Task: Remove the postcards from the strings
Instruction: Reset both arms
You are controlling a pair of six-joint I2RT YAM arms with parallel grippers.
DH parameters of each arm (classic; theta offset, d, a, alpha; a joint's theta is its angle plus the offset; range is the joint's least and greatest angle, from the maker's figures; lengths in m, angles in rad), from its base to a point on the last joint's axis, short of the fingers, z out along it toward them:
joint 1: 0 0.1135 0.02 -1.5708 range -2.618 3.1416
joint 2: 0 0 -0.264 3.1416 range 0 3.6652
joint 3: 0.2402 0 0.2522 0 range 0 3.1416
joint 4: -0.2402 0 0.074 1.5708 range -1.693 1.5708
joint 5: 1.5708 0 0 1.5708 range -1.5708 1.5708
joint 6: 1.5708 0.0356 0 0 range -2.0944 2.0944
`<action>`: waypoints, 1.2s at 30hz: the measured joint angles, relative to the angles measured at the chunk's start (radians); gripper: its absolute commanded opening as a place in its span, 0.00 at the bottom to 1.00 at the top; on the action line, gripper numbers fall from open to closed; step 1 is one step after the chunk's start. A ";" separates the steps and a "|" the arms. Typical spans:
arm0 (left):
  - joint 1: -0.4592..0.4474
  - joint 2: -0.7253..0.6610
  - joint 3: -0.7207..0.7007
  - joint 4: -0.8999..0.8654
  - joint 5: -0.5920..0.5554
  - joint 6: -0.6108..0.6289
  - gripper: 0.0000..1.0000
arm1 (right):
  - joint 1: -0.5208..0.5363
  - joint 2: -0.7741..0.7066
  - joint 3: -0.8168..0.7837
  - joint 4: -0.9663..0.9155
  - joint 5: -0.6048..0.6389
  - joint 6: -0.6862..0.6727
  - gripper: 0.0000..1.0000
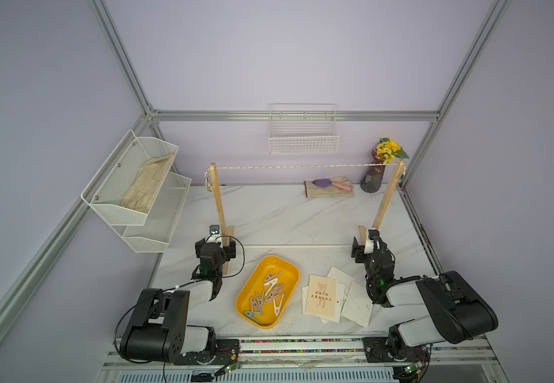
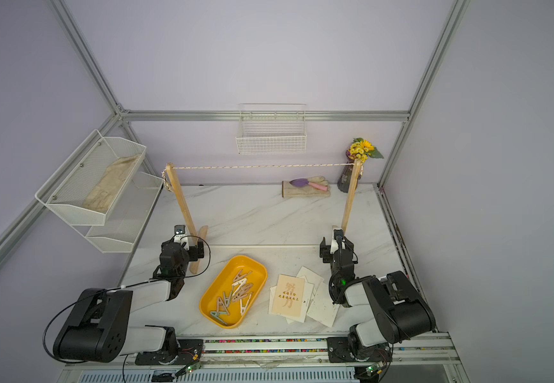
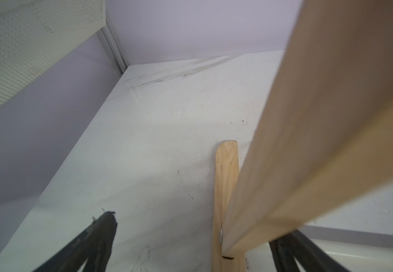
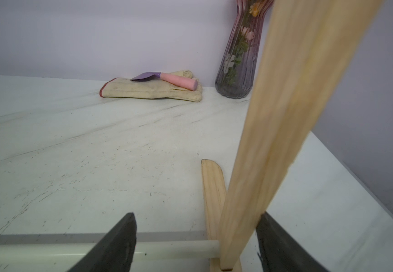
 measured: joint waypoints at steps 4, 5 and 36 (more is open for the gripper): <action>0.039 0.106 0.010 0.098 0.062 -0.002 1.00 | -0.042 0.042 0.046 0.013 -0.100 0.033 0.79; 0.048 0.130 0.010 0.121 0.076 -0.002 1.00 | -0.050 0.046 0.055 0.010 -0.121 0.039 0.78; 0.095 0.172 0.010 0.217 0.225 -0.011 1.00 | -0.074 0.051 0.109 -0.034 -0.409 0.016 0.75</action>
